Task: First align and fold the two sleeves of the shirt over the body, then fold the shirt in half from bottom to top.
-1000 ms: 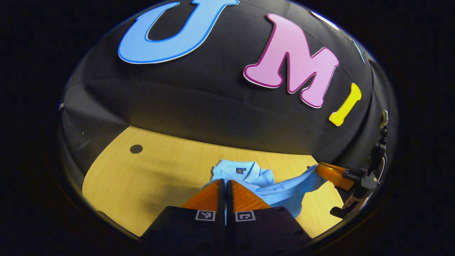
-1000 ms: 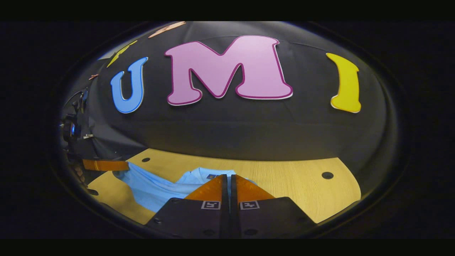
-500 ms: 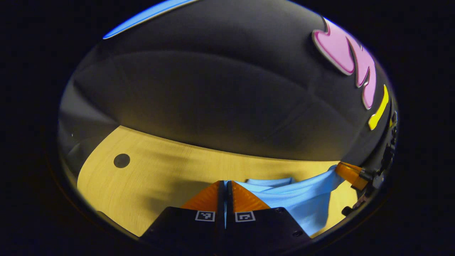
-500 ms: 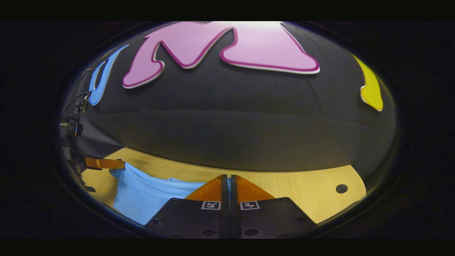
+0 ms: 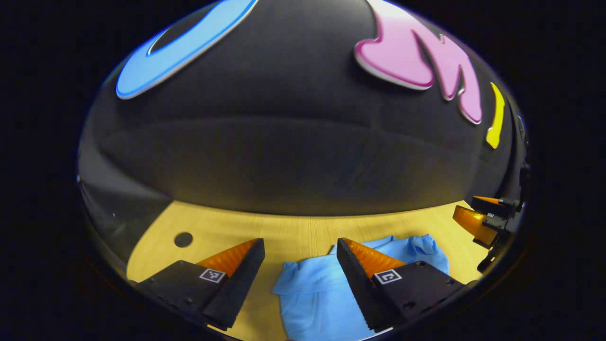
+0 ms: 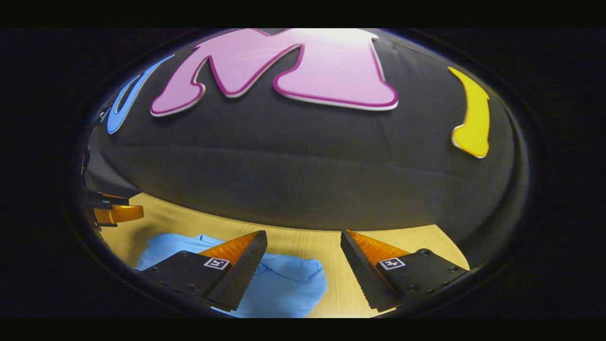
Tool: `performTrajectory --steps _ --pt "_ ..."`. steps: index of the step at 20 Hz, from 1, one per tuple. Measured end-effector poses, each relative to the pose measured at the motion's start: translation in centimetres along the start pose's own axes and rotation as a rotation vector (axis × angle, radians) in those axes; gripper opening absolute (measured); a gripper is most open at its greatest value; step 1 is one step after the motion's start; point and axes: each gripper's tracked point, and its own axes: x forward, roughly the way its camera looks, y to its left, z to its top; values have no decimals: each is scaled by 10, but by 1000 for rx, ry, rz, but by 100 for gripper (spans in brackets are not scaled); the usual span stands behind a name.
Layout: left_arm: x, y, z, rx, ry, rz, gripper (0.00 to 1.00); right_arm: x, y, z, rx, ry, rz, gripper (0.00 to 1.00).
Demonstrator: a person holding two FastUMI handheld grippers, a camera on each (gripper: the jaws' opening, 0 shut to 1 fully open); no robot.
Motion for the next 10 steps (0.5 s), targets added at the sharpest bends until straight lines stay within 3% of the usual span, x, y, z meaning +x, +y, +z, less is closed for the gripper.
performTrajectory --steps 8,10 --pt "-188 -24 53 109 -233 -43 98 -165 -31 70 20 -112 -82 97" --pt "-246 -28 59 141 -286 -18 98 -210 -42 89 5 -138 -125 97"
